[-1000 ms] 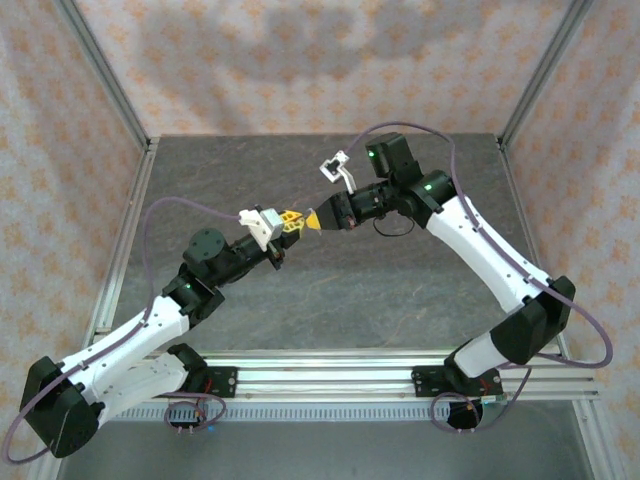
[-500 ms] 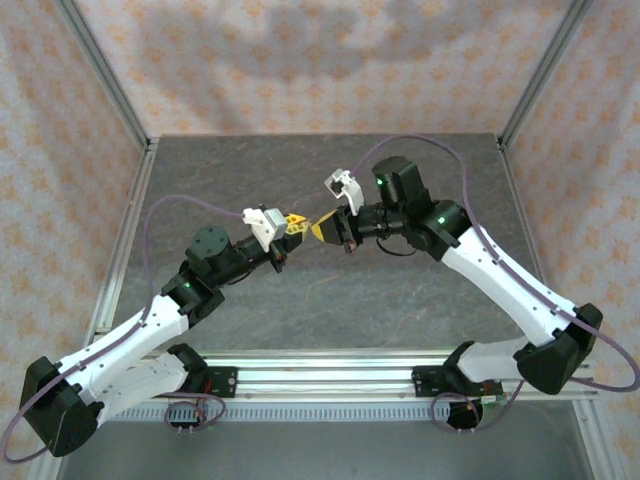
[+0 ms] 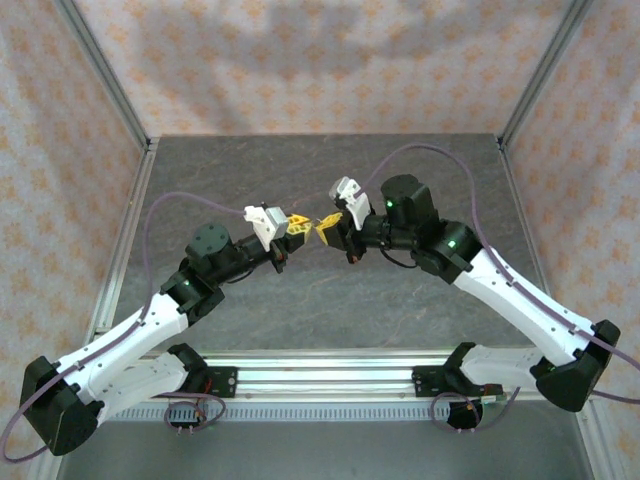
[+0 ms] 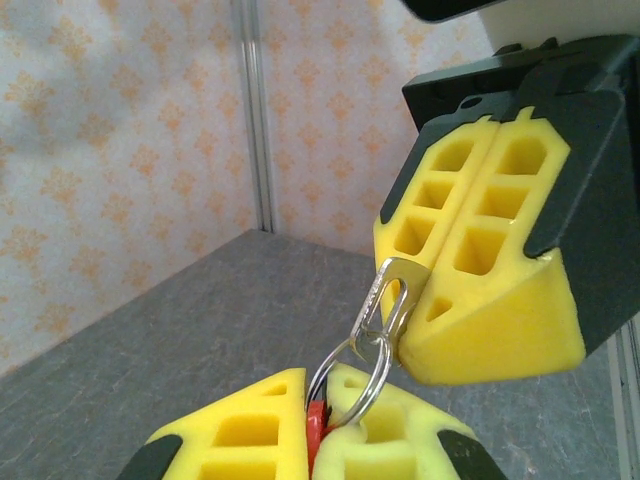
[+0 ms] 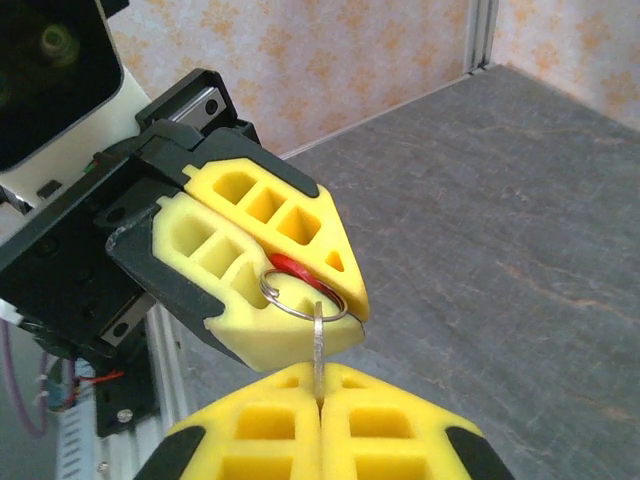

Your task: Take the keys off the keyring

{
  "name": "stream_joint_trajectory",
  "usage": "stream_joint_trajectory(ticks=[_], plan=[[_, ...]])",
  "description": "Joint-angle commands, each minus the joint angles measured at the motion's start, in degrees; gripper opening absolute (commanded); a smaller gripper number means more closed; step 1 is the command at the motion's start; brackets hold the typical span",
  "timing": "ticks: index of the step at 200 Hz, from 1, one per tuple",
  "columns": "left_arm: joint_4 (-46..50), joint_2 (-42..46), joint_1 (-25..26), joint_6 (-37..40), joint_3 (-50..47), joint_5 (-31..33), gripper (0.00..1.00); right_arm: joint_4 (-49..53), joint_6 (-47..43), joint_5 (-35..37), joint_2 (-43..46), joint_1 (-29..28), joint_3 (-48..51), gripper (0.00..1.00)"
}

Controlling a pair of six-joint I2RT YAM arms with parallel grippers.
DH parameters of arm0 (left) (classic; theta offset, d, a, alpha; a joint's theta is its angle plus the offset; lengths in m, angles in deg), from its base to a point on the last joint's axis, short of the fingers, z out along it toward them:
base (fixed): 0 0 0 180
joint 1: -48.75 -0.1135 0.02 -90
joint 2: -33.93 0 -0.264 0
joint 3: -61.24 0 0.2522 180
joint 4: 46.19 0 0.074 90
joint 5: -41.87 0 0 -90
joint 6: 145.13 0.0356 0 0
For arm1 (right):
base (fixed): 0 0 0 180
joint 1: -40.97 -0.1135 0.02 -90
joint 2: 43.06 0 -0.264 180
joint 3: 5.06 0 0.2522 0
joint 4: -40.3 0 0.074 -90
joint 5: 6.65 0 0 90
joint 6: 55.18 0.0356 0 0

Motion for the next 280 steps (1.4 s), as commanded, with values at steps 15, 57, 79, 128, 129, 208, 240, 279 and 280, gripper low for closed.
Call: stream_joint_trajectory(ticks=[15, 57, 79, 128, 129, 208, 240, 279, 280], plan=[[2.1, 0.2, -0.8, -0.9, 2.9, 2.3, 0.0, 1.3, -6.0, 7.6, 2.9, -2.8, 1.0, 0.0], [3.2, -0.2, -0.9, -1.1, 3.4, 2.7, 0.0, 2.4, -12.3, 13.0, 4.0, -7.8, 1.9, 0.0], [3.3, -0.3, -0.9, -1.5, 3.5, 3.0, 0.0, 3.2, -14.6, 14.4, 4.2, -9.4, 2.2, 0.0], [3.2, -0.3, -0.9, -2.5, 3.5, 3.0, 0.0, 3.0, -16.5, 15.8, 5.8, -10.2, 3.6, 0.0], [3.2, -0.3, -0.8, -2.5, 3.5, 3.0, 0.0, 2.9, -16.5, 15.9, 5.7, -10.2, 3.7, 0.0], [3.4, -0.4, -0.9, -3.3, 3.8, 2.7, 0.0, 0.2, -17.0, 15.3, 7.8, -10.6, 6.4, 0.0], [3.9, -0.7, -0.9, -2.9, 4.0, 2.5, 0.0, 0.7, -19.4, 15.4, 7.5, -11.7, 7.1, 0.0], [4.8, -1.7, -0.9, -2.6, 5.0, 1.4, 0.0, 0.8, -20.7, 15.6, 6.2, -13.0, 6.9, 0.0], [4.8, -1.7, -0.9, -2.6, 5.0, 1.4, 0.0, 0.8, -20.7, 15.6, 6.2, -13.0, 6.9, 0.0]])
